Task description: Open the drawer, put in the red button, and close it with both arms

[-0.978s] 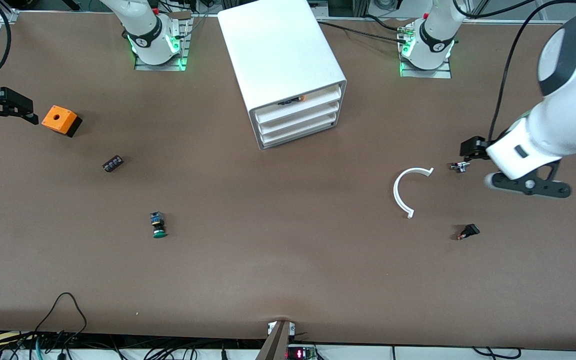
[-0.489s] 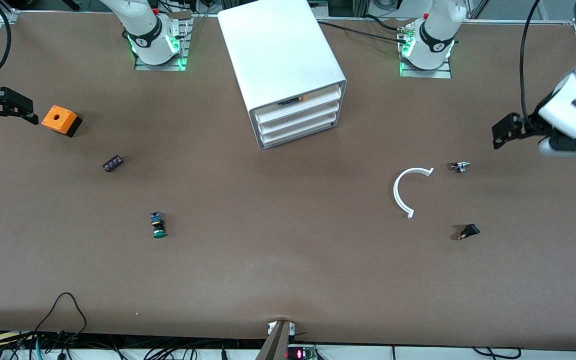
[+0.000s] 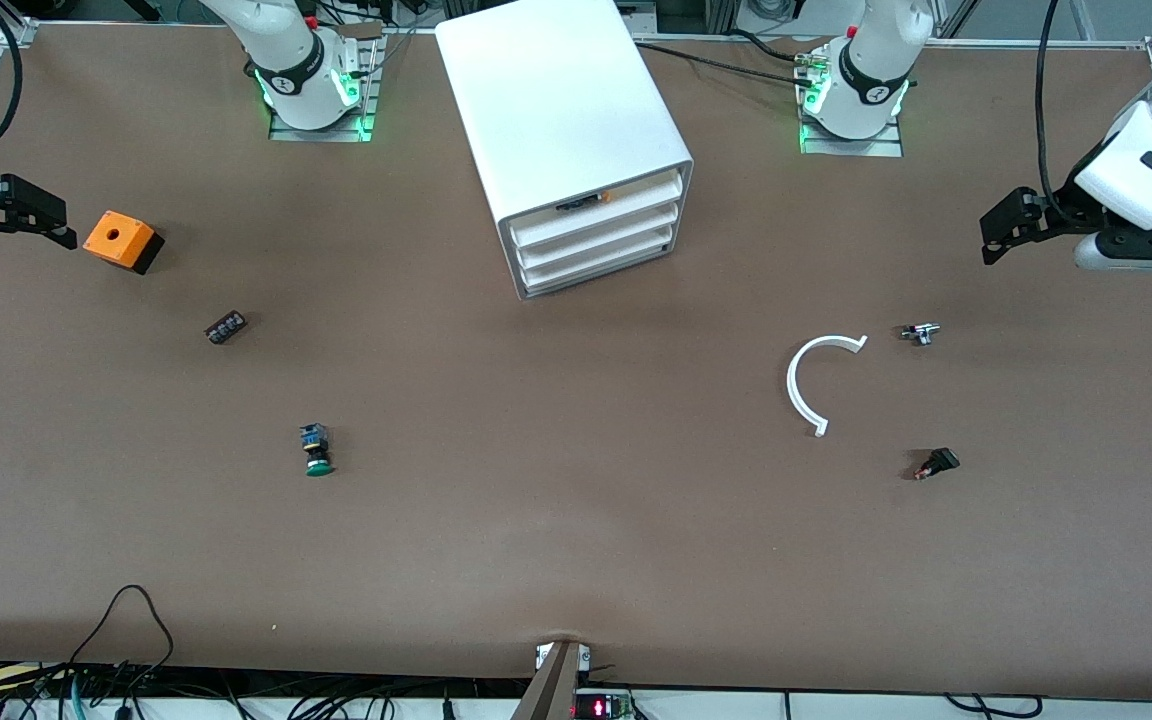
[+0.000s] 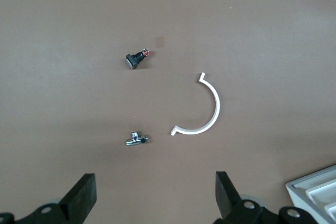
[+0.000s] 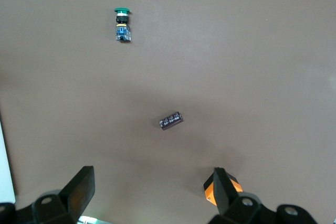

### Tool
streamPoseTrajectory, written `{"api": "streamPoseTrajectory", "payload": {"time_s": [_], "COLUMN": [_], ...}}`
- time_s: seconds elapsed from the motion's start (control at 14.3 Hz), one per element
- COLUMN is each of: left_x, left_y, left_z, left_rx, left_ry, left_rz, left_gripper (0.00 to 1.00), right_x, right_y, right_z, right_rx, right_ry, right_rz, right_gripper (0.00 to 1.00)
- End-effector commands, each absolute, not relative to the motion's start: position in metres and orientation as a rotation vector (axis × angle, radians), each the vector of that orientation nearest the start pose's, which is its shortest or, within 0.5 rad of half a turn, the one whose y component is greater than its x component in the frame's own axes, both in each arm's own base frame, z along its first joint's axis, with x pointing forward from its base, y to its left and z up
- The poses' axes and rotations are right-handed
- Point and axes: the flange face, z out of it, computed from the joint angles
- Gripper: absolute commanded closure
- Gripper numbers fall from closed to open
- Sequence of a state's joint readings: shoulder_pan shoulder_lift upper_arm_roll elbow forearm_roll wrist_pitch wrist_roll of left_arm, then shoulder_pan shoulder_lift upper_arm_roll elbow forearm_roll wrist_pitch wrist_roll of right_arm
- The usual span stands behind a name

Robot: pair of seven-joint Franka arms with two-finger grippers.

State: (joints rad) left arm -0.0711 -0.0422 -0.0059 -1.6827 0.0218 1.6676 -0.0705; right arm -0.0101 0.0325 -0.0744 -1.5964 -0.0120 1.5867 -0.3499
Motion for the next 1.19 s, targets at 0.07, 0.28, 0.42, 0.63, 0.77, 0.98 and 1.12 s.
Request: {"api": "streamPoseTrajectory", "payload": {"time_s": [0.07,0.28,0.42,0.63,0.77,0.98,1.12], "left_x": [0.547,0.547,0.548,0.547,0.55,0.55,0.55], "left_y": [-0.032,-0.037,-0.039,-0.047,-0.056,-0.055,-0.056], "left_z": [0.601,0.601,0.601,0.603,0.603,0.604,0.604], "left_rx": [-3.16,-3.158,-3.152,-3.15,-3.147,-3.147,-3.147], "left_ry": [-0.055,-0.075,-0.066,-0.045,-0.017,-0.02,-0.02], "left_rz": [-0.02,-0.017,-0.02,-0.013,-0.014,-0.014,-0.014], "left_gripper": [0.0,0.0,0.0,0.0,0.0,0.0,0.0], "right_x": [0.562,0.562,0.562,0.562,0.562,0.562,0.562], "right_y": [-0.048,-0.048,-0.048,-0.048,-0.048,-0.048,-0.048], "right_z": [0.6,0.6,0.6,0.6,0.6,0.6,0.6], "right_rx": [-3.104,-3.103,-3.103,-3.103,-3.103,-3.103,-3.103], "right_ry": [-0.434,-0.436,-0.436,-0.436,-0.436,-0.436,-0.436], "right_rz": [0.054,0.054,0.054,0.054,0.054,0.054,0.054], "right_gripper": [0.0,0.0,0.0,0.0,0.0,0.0,0.0]}}
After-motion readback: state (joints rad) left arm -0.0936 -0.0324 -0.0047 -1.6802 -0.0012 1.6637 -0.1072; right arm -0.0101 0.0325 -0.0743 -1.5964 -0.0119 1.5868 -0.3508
